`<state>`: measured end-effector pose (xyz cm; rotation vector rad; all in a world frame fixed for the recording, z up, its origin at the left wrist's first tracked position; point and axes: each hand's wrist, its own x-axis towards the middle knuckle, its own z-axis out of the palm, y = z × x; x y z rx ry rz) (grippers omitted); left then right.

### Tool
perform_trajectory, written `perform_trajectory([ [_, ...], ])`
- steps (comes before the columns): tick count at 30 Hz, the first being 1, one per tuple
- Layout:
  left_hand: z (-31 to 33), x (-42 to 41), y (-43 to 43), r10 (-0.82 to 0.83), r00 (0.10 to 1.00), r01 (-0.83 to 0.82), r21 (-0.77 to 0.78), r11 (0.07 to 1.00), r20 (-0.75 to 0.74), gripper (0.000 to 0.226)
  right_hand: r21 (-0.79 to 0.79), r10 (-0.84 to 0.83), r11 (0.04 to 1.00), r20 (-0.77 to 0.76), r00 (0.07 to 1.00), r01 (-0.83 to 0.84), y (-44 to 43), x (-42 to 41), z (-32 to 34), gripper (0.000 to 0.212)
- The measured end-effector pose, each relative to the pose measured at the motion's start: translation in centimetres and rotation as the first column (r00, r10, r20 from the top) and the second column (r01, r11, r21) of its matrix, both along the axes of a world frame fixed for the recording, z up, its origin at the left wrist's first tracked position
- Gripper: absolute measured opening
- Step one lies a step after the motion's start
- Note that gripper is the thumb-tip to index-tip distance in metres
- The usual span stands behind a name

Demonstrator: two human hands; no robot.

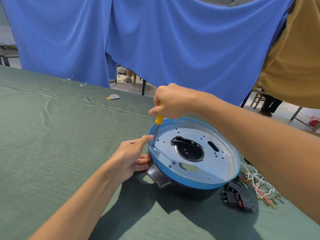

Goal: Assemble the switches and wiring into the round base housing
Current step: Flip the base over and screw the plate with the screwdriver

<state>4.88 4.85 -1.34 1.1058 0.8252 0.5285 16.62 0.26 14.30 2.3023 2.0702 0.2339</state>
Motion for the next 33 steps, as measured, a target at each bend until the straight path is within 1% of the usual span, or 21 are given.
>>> perform_trajectory([
  [2, 0.1, 0.0, 0.0, -0.005, 1.000, 0.005, 0.005, 1.000, -0.001, 0.031, 0.046, -0.047, 0.998, -0.024, 0.999, 0.048, 0.3, 0.3, -0.6, 0.040],
  [4, 0.1, 0.0, 0.0, -0.013, 1.000, 0.013, 0.010, 1.000, 0.001, 0.033, 0.045, -0.099, 0.994, -0.077, 0.992, 0.103, 0.3, 0.5, -0.7, 0.041],
  [6, 0.1, -0.1, 0.1, -0.018, 1.000, 0.018, 0.003, 1.000, 0.005, 0.036, -0.045, -0.117, 0.993, -0.108, 0.987, 0.113, -0.1, 0.6, 0.0, 0.042],
  [8, 0.1, -0.1, 0.2, -0.020, 1.000, 0.020, -0.009, 1.000, 0.008, 0.039, -0.165, -0.112, 0.982, -0.148, 0.983, 0.087, -0.8, 0.4, 0.9, 0.035],
  [10, 0.1, -0.1, 0.3, -0.023, 1.000, 0.023, -0.016, 1.000, 0.012, 0.041, -0.200, -0.044, 0.980, -0.125, 0.991, 0.019, -1.3, 0.3, 1.6, 0.022],
  [11, 0.0, -0.1, 0.3, -0.026, 1.000, 0.027, -0.020, 0.999, 0.013, 0.042, -0.186, 0.001, 0.982, -0.077, 0.997, -0.016, -1.4, 0.2, 1.6, 0.017],
  [12, 0.0, -0.1, 0.3, -0.029, 0.999, 0.029, -0.022, 0.999, 0.014, 0.042, -0.161, 0.037, 0.986, -0.017, 0.999, -0.039, -1.4, 0.1, 1.4, 0.016],
  [14, -0.1, -0.1, 0.4, -0.028, 0.999, 0.028, -0.022, 0.999, 0.018, 0.042, -0.078, 0.051, 0.996, 0.065, 0.997, -0.046, -1.2, -0.1, 0.5, 0.030],
  [15, -0.2, -0.1, 0.4, -0.023, 1.000, 0.024, -0.021, 1.000, 0.019, 0.042, -0.040, 0.032, 0.999, 0.072, 0.997, -0.029, -1.0, -0.2, 0.0, 0.036],
  [17, -0.2, 0.0, 0.3, -0.017, 1.000, 0.017, -0.018, 1.000, 0.018, 0.041, -0.012, -0.026, 1.000, 0.061, 0.998, 0.027, -0.7, -0.3, -0.5, 0.040],
  [18, -0.2, 0.0, 0.3, -0.014, 1.000, 0.015, -0.016, 1.000, 0.018, 0.041, -0.028, -0.052, 0.998, 0.050, 0.997, 0.054, -0.6, -0.4, -0.4, 0.042],
  [20, -0.3, 0.1, 0.3, -0.010, 1.000, 0.010, -0.013, 1.000, 0.019, 0.042, -0.115, -0.081, 0.990, 0.011, 0.997, 0.082, -0.7, -0.4, 0.3, 0.043],
  [21, -0.3, 0.1, 0.3, -0.009, 1.000, 0.009, -0.014, 1.000, 0.019, 0.042, -0.172, -0.087, 0.981, -0.003, 0.996, 0.086, -0.9, -0.5, 0.8, 0.039],
  [23, -0.3, 0.1, 0.4, -0.013, 1.000, 0.013, -0.021, 1.000, 0.022, 0.044, -0.241, -0.051, 0.969, 0.020, 0.999, 0.054, -1.2, -0.6, 1.5, 0.030],
  [25, -0.3, 0.1, 0.5, -0.018, 1.000, 0.019, -0.020, 1.000, 0.024, 0.047, -0.218, 0.029, 0.976, 0.083, 0.996, -0.011, -1.3, -0.7, 1.4, 0.024],
  [26, -0.4, 0.1, 0.5, -0.019, 0.999, 0.020, -0.018, 1.000, 0.025, 0.048, -0.176, 0.055, 0.984, 0.113, 0.992, -0.034, -1.3, -0.8, 1.1, 0.027],
  [28, -0.5, 0.1, 0.6, -0.015, 1.000, 0.016, -0.009, 1.000, 0.028, 0.047, -0.089, 0.025, 0.996, 0.115, 0.993, -0.015, -1.2, -0.9, 0.4, 0.039],
  [29, -0.5, 0.1, 0.6, -0.015, 1.000, 0.015, -0.005, 1.000, 0.027, 0.046, -0.065, -0.017, 0.998, 0.095, 0.995, 0.023, -1.0, -0.9, 0.1, 0.040],
  [31, -0.5, 0.1, 0.5, -0.019, 0.999, 0.019, -0.003, 1.000, 0.030, 0.044, -0.085, -0.092, 0.992, 0.056, 0.994, 0.096, -0.7, -0.7, 0.0, 0.041],
  [33, -0.4, 0.0, 0.5, -0.019, 0.999, 0.019, -0.001, 1.000, 0.032, 0.042, -0.177, -0.111, 0.978, 0.002, 0.994, 0.109, -0.8, -0.8, 0.6, 0.044],
])
